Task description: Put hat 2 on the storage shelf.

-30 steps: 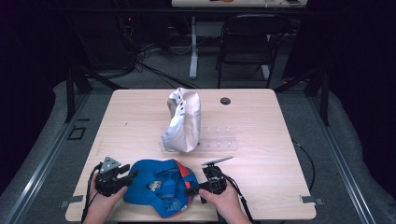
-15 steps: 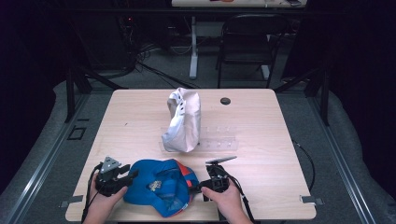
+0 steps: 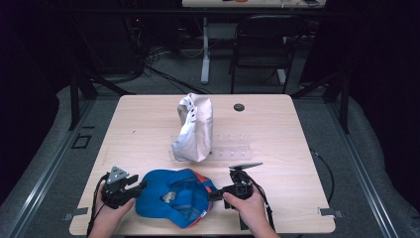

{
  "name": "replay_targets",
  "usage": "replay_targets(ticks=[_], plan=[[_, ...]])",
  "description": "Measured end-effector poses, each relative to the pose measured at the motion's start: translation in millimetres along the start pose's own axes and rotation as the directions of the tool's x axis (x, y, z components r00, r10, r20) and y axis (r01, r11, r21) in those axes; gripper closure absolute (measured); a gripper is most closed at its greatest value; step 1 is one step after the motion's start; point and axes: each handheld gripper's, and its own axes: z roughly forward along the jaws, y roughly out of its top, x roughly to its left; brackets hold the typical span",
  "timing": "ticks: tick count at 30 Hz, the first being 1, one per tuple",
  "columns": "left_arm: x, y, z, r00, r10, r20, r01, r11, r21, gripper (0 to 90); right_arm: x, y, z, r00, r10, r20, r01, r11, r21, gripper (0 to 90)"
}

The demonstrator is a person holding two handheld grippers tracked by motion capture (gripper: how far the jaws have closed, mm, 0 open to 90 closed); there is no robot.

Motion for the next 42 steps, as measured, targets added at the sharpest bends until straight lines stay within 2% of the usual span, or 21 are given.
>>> replay_targets(ticks=[3, 6, 7, 8, 9, 10, 12, 13, 14, 15, 16, 17, 18, 19, 20, 22, 26, 28, 33, 36, 42], plan=[[0.0, 0.0, 0.0, 1.0, -0.001, 0.0, 0.001, 1.0, -0.001, 56.0, -1.5, 1.3, -6.4, 0.9999, 0.006, 0.012, -0.006, 0.9999, 0.009, 77.8], [0.1, -0.2, 0.0, 1.0, -0.001, -0.001, 0.001, 1.0, -0.004, 56.1, -2.8, 2.4, -14.3, 0.9997, 0.017, 0.015, -0.017, 0.9998, -0.008, 77.8], [0.4, -0.1, -0.3, 1.0, 0.002, 0.0, -0.002, 1.0, 0.0, 56.2, -2.4, 3.1, -18.9, 0.9984, 0.009, 0.055, -0.009, 0.9999, 0.006, 77.8], [0.4, 0.0, -0.5, 1.0, 0.002, 0.0, -0.002, 1.0, 0.003, 56.3, -4.4, 2.3, -19.2, 0.9991, 0.032, -0.027, -0.032, 0.999, -0.029, 77.8], [0.2, 0.1, -0.4, 1.0, -0.002, 0.003, 0.002, 1.0, 0.001, 56.8, -3.0, 4.1, -26.8, 0.9967, 0.007, 0.081, -0.007, 1.0, 0.003, 77.8], [0.1, 0.1, -0.4, 1.0, -0.002, 0.005, 0.002, 1.0, 0.001, 57.1, -5.2, 3.1, -26.5, 0.9997, 0.023, 0.002, -0.023, 0.9992, -0.034, 77.8], [-0.1, 0.2, -0.2, 1.0, 0.003, 0.005, -0.003, 1.0, 0.0, 57.4, -4.4, 3.3, -35.7, 0.998, 0.039, 0.049, -0.037, 0.9984, -0.044, 77.9], [-0.4, 0.2, -0.2, 1.0, 0.001, 0.006, -0.001, 1.0, 0.002, 57.4, -7.2, 4.3, -41.8, 0.9985, 0.016, 0.052, -0.015, 0.9997, -0.021, 77.9], [-0.5, 0.2, -0.1, 1.0, 0.002, 0.005, -0.002, 1.0, 0.003, 57.4, -7.9, 4.1, -46.9, 0.9982, 0.034, 0.049, -0.033, 0.9988, -0.037, 77.9], [-0.6, 0.2, 0.1, 1.0, 0.002, 0.004, -0.002, 1.0, 0.003, 57.4, -8.6, 4.6, -52.1, 0.996, 0.027, 0.085, -0.025, 0.9993, -0.029, 77.9], [-0.6, 0.2, 0.2, 1.0, 0.003, 0.003, -0.003, 1.0, 0.004, 57.4, -10.7, 3.9, -53.6, 0.9984, 0.053, 0.019, -0.052, 0.9973, -0.052, 77.9], [-0.6, 0.2, 0.2, 1.0, 0.004, 0.002, -0.004, 1.0, 0.004, 57.4, -13.0, 4.0, -57.4, 0.9988, 0.042, 0.025, -0.04, 0.9971, -0.065, 77.9], [-0.7, 0.1, 0.1, 1.0, 0.004, 0.001, -0.004, 1.0, 0.004, 57.3, -13.4, 5.1, -65.5, 0.9955, 0.037, 0.087, -0.033, 0.9982, -0.05, 77.9], [-0.7, 0.1, 0.1, 1.0, 0.004, -0.001, -0.004, 1.0, 0.005, 57.2, -14.4, 5.1, -68.6, 0.9954, 0.04, 0.087, -0.036, 0.9979, -0.054, 77.9], [-0.7, 0.0, 0.3, 1.0, 0.003, 0.0, -0.003, 1.0, 0.003, 57.2, -15.2, 4.7, -71.2, 0.9958, 0.065, 0.065, -0.059, 0.9944, -0.088, 77.9], [-0.7, -0.1, 0.7, 1.0, 0.002, -0.001, -0.002, 1.0, 0.004, 57.1, -17.9, 5.0, -79.0, 0.9966, 0.066, 0.05, -0.061, 0.9936, -0.095, 78.0], [-1.2, 0.0, 0.9, 1.0, 0.007, -0.003, -0.007, 1.0, 0.006, 57.1, -19.8, 4.6, -90.2, 0.9949, 0.078, 0.065, -0.07, 0.9906, -0.118, 78.0], [-1.2, 0.0, 0.9, 1.0, 0.007, -0.004, -0.007, 1.0, 0.006, 57.1, -21.5, 4.5, -95.6, 0.9952, 0.067, 0.071, -0.059, 0.9915, -0.116, 78.0], [-1.1, 0.0, 1.0, 1.0, 0.006, -0.005, -0.006, 0.9999, 0.009, 57.1, -23.6, 4.9, -111.4, 0.9943, 0.083, 0.067, -0.075, 0.9899, -0.12, 78.0], [-1.4, -0.1, 1.2, 1.0, 0.009, -0.005, -0.008, 0.9999, 0.006, 57.1, -23.1, 6.3, -120.3, 0.9941, 0.104, 0.032, -0.098, 0.9862, -0.133, 78.1], [-1.3, 0.0, 1.3, 0.9999, 0.012, -0.005, -0.012, 0.9999, 0.007, 57.1, -19.5, 10.2, -129.3, 0.9942, 0.108, 0.002, -0.107, 0.985, -0.136, 78.1]])
